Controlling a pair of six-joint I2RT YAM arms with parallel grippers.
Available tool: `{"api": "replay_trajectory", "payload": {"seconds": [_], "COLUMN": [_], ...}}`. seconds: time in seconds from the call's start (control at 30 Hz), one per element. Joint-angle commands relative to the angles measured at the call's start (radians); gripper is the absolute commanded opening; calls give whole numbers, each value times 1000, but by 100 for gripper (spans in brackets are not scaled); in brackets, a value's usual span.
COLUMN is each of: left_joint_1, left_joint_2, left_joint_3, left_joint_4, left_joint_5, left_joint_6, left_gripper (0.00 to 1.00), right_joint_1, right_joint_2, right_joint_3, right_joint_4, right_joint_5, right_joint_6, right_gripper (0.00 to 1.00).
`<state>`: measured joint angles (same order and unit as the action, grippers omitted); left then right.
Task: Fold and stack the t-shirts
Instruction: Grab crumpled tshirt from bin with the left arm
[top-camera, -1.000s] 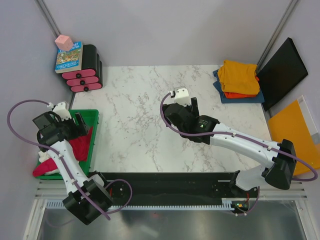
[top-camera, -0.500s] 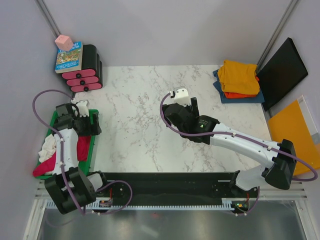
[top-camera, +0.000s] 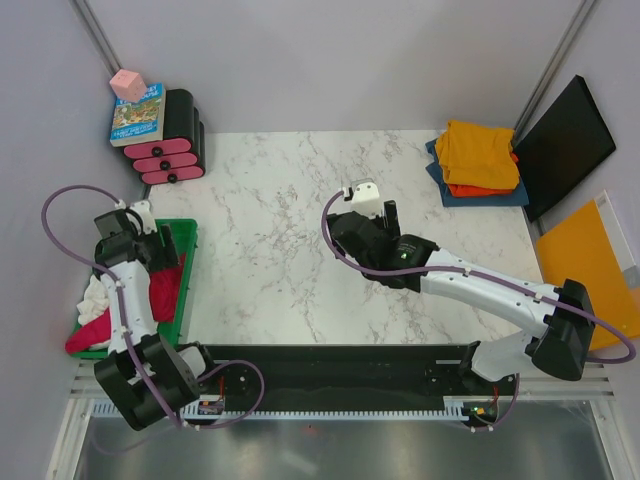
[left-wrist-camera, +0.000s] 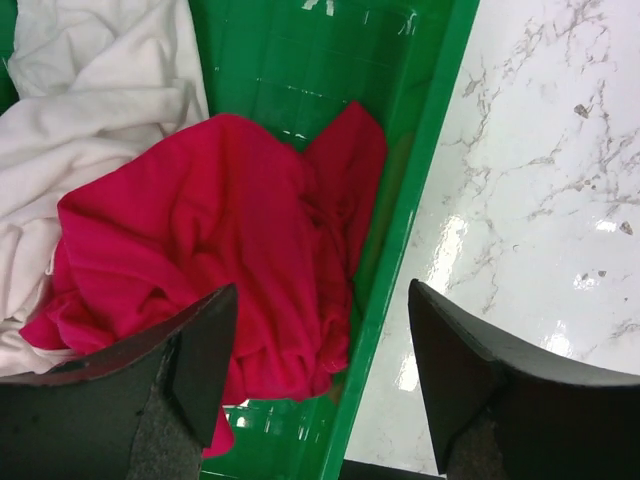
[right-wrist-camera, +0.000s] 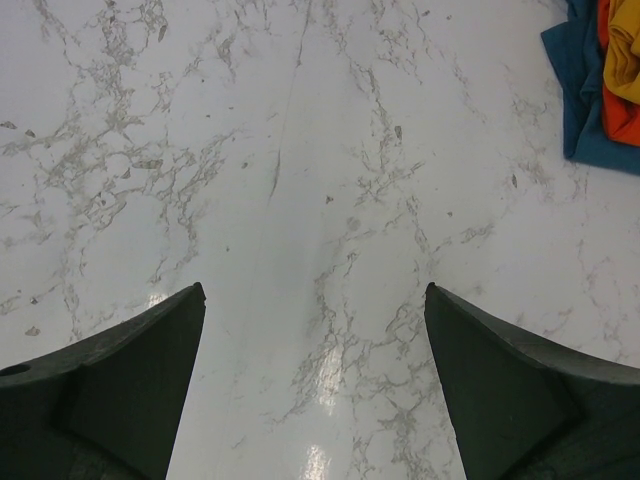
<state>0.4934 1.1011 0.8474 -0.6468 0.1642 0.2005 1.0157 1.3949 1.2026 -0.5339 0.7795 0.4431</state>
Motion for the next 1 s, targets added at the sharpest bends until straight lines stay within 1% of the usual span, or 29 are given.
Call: {"api": "replay_trajectory", "payload": {"seconds": [0.0,0.07,0.17,0.27,0.3,0.37,0.4,0.43,0.47,0.57,0.63,0.73,0.77,0.83,0.87,0.9,0.93,0.97], "left_joint_1": [22,31,36,36,37,43,40,42,42,42,40,24,2,-6,-24,-39,-59,-116], "left_joint_2": [71,120,151,193,206,206,203,186,177,108,30,-4,11,43,75,89,104,136], "left_joint_3": [4,13,21,30,32,32,30,28,25,30,51,197,322,463,598,663,783,838], "left_joint_4": [41,38,45,49,52,55,56,62,64,61,43,-19,-75,-131,-178,-197,-220,-253], "left_joint_5": [-18,-6,0,-18,-18,-20,-19,-18,-15,20,92,194,205,288,307,334,343,339], "left_joint_6": [-13,-6,-3,-7,-9,-12,-16,-19,-22,-32,-33,-42,-56,-67,-81,-85,-84,-84], "left_gripper": [74,72,66,58,49,40,23,11,2,2,2,2,2,2,2,2,2,2], "right_joint_1": [4,4,3,1,4,3,3,4,4,3,3,3,3,3,1,3,3,1], "right_joint_2": [-28,-25,-30,-30,-31,-34,-34,-37,-39,-40,-42,-40,-37,-33,-33,-33,-30,-30], "right_joint_3": [-6,-5,-9,-11,-9,-11,-9,-14,-15,-21,-21,-14,-9,-2,0,0,2,0], "right_joint_4": [8,5,3,2,-3,-5,-8,-9,-9,-9,-11,-8,-5,5,9,17,21,23], "right_joint_5": [14,14,15,17,18,21,23,24,24,23,21,29,30,35,37,37,40,41], "right_joint_6": [25,28,32,31,31,29,31,29,28,31,31,25,20,9,8,8,8,11], "right_gripper": [98,98,98,98,98,98,98,98,98,98,98,98,98,98,98,98,98,98]}}
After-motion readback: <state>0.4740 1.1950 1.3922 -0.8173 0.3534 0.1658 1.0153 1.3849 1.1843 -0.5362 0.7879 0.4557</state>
